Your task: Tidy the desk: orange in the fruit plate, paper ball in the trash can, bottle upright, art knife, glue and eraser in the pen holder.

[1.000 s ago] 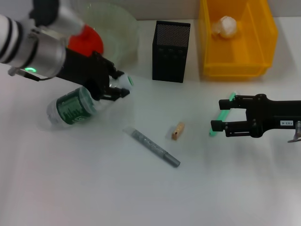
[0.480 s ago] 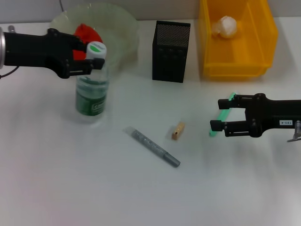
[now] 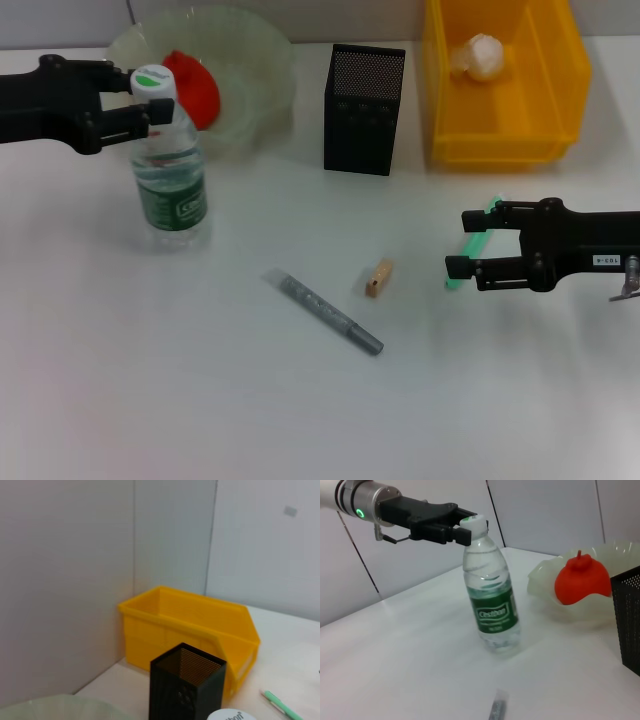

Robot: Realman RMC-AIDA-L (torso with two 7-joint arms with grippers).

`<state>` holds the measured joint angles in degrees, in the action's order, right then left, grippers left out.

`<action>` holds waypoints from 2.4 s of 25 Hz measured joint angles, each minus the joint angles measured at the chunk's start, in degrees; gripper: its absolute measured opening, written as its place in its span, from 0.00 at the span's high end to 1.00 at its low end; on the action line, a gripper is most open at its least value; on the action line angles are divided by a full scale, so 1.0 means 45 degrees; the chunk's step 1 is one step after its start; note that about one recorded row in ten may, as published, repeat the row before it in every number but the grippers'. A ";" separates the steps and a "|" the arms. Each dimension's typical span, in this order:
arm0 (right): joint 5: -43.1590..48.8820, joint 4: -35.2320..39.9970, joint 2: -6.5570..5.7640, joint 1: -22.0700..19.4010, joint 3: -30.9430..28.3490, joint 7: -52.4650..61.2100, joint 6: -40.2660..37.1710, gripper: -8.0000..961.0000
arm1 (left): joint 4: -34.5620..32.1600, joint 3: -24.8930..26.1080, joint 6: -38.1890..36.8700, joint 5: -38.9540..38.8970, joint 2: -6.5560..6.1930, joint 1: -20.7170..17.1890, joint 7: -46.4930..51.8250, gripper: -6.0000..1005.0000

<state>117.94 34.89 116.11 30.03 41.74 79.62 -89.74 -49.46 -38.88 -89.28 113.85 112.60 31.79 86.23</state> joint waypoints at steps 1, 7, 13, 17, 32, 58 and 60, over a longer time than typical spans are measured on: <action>0.0000 -0.0001 0.0000 0.0006 0.0002 -0.0004 0.0000 0.20 | 0.0143 0.0174 -0.0001 -0.0027 -0.0025 -0.0016 -0.0072 0.56; 0.0001 0.0000 0.0000 0.0006 0.0002 -0.0010 0.0000 0.20 | 0.0632 0.0969 0.0125 -0.0069 -0.0101 -0.0156 -0.0566 0.54; 0.0001 0.0000 0.0035 -0.0024 0.0001 -0.0016 0.0000 0.20 | 0.0754 0.1453 0.0691 -0.0090 -0.0115 -0.0387 -0.0866 0.53; 0.0002 0.0000 0.0046 -0.0012 0.0000 -0.0019 0.0000 0.20 | 0.1013 0.2033 0.1299 -0.0096 0.0046 -0.0424 -0.1246 0.53; 0.0002 -0.0001 0.0058 0.0012 -0.0080 -0.0018 0.0001 0.20 | 0.1705 0.2182 0.2429 -0.0412 0.0101 -0.0412 -0.1368 0.50; 0.0002 0.0003 0.0016 0.0085 -0.0098 -0.0015 0.0101 0.20 | 0.1577 0.2281 0.2530 -0.1071 0.0246 -0.0432 -0.1324 0.23; 0.0002 0.0016 0.0007 0.0086 -0.0115 -0.0002 0.0102 0.20 | 0.1591 0.2328 0.1760 -0.2678 0.0033 -0.0702 -0.1083 0.21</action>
<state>117.95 34.96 116.14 30.41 41.22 79.61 -89.28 -42.30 -28.41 -81.36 101.80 112.74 28.63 81.36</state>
